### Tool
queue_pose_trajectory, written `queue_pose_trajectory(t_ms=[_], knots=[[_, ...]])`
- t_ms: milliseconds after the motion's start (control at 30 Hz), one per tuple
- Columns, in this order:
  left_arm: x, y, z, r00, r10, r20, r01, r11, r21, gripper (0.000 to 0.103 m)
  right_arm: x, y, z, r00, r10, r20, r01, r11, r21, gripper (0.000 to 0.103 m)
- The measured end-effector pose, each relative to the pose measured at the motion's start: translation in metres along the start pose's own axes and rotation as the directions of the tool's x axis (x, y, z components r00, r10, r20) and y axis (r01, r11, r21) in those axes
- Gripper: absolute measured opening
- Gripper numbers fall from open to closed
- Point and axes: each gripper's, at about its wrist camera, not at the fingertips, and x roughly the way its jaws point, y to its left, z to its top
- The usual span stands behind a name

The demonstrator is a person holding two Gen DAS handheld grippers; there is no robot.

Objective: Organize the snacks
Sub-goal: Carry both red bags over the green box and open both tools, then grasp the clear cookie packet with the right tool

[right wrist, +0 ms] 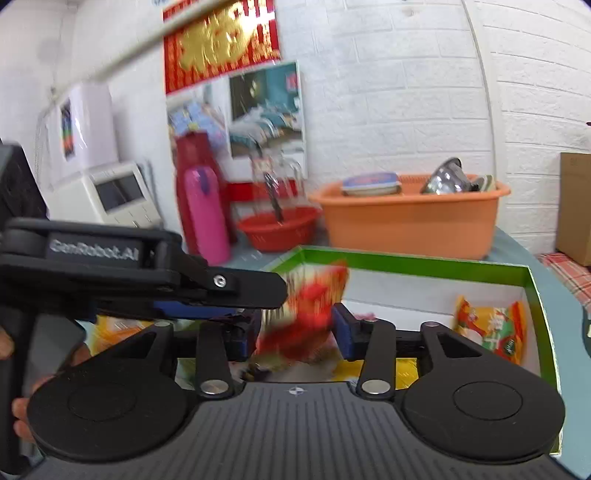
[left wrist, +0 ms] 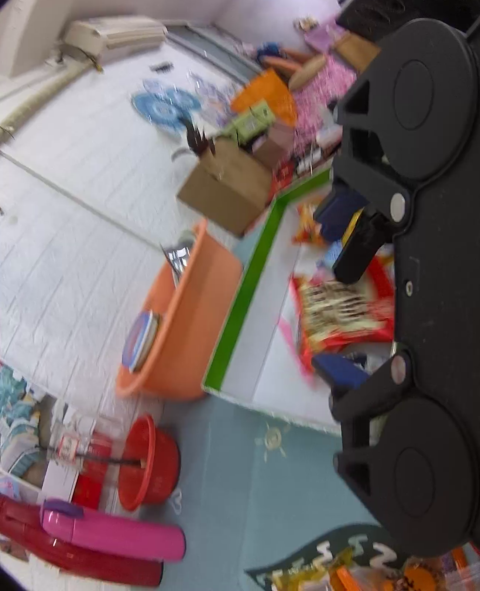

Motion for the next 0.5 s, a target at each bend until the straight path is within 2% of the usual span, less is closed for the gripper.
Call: queue_pose_trajectory(t_ms=[33,67,100,233,333,500], knots=[[0.000,0.000,-0.003,1.000,0.013,0.000,-0.013,1.000,0.015,0.103,0.003,0.001,-0.003,1.000,-0.022,-0.019,0.021,1.000,-0.022,0.089],[-0.002,-0.001,-0.004,1.000,0.008,-0.001,-0.008,1.000,0.025,0.103,0.002,0.001,-0.007,0.999,-0.034,-0.029,0.033,0.999,-0.042,0.100],[-0.004,-0.001,-0.005,1.000,0.002,-0.002,-0.002,1.000,0.028,0.103,0.000,0.001,-0.009,0.999,-0.036,-0.026,0.035,0.998,-0.052,0.103],[-0.025,-0.007,-0.002,1.000,-0.019,0.016,0.019,1.000,0.001,0.103,-0.017,0.000,-0.007,0.999,-0.039,-0.015,0.038,0.998,-0.050,0.103],[-0.054,-0.016,-0.002,0.998,-0.025,0.051,0.025,1.000,-0.016,0.103,-0.044,0.003,0.001,0.999,-0.037,0.028,0.038,0.998,-0.041,0.103],[-0.106,-0.035,-0.015,0.997,0.014,0.080,-0.014,1.000,-0.005,0.103,-0.092,0.015,0.006,0.997,-0.038,0.070,0.042,0.998,-0.048,0.103]])
